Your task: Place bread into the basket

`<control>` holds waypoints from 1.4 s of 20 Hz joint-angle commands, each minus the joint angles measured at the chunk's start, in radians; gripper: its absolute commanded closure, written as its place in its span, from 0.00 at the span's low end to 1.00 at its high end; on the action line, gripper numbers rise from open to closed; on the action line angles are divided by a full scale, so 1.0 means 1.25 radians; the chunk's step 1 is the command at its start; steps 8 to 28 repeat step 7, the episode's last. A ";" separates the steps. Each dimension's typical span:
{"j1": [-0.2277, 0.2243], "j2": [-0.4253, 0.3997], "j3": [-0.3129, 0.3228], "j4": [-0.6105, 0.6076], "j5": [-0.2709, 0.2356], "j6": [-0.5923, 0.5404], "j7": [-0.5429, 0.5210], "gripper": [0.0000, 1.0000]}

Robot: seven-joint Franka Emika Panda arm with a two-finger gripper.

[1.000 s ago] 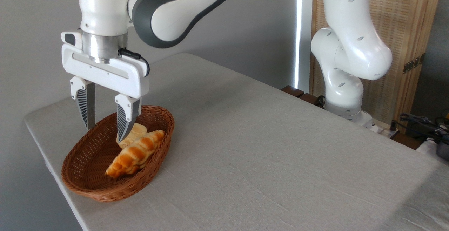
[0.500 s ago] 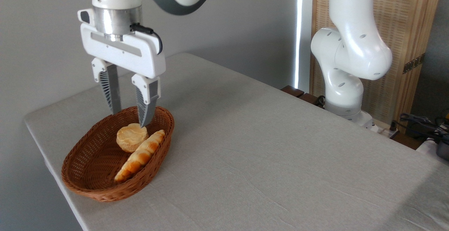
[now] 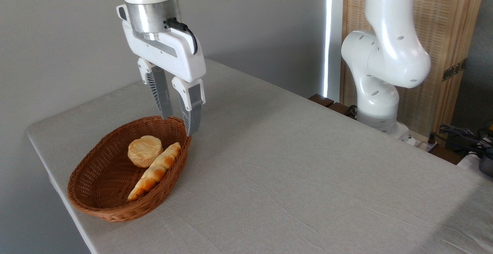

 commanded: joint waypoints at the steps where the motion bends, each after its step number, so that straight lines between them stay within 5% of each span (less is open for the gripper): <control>1: -0.006 -0.053 0.026 -0.059 0.001 -0.006 0.075 0.00; 5: -0.006 -0.056 0.056 -0.058 0.000 -0.038 0.087 0.00; 28: -0.005 -0.054 0.059 -0.055 -0.009 -0.037 0.087 0.00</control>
